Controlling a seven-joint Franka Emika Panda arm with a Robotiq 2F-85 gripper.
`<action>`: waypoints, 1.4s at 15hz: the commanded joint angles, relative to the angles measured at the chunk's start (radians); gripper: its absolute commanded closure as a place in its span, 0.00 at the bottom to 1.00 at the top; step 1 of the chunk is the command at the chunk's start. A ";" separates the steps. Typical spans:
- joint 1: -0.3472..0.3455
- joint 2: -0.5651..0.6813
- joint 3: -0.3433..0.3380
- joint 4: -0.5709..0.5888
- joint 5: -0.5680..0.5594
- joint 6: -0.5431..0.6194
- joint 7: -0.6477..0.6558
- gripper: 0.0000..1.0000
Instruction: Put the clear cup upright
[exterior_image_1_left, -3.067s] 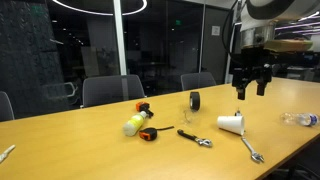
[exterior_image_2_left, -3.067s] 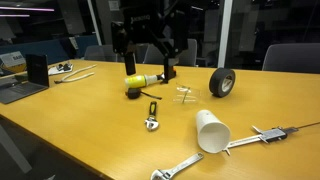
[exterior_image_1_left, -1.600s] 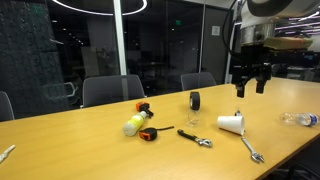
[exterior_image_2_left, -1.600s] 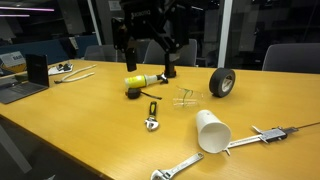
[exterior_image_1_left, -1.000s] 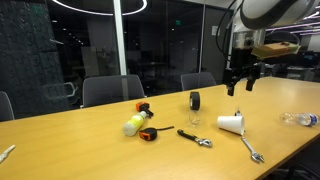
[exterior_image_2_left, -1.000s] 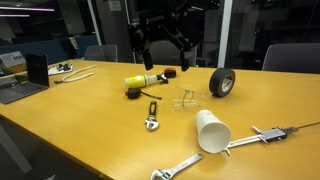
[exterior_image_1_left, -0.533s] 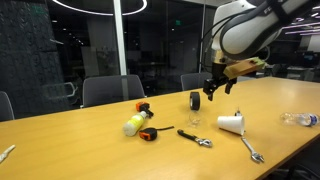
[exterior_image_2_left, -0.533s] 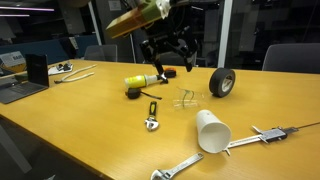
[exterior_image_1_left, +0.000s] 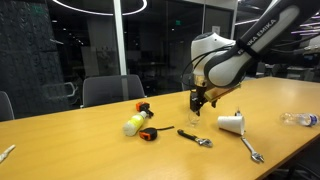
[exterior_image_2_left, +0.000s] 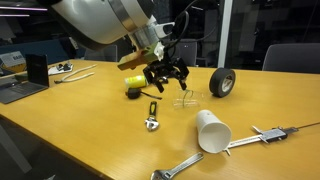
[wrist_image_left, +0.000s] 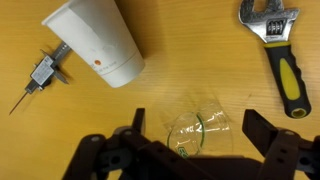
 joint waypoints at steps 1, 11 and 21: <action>0.014 0.105 -0.029 0.074 -0.128 0.025 0.093 0.00; 0.086 0.313 -0.158 0.252 -0.262 0.050 0.199 0.00; 0.109 0.404 -0.235 0.358 -0.305 0.056 0.215 0.73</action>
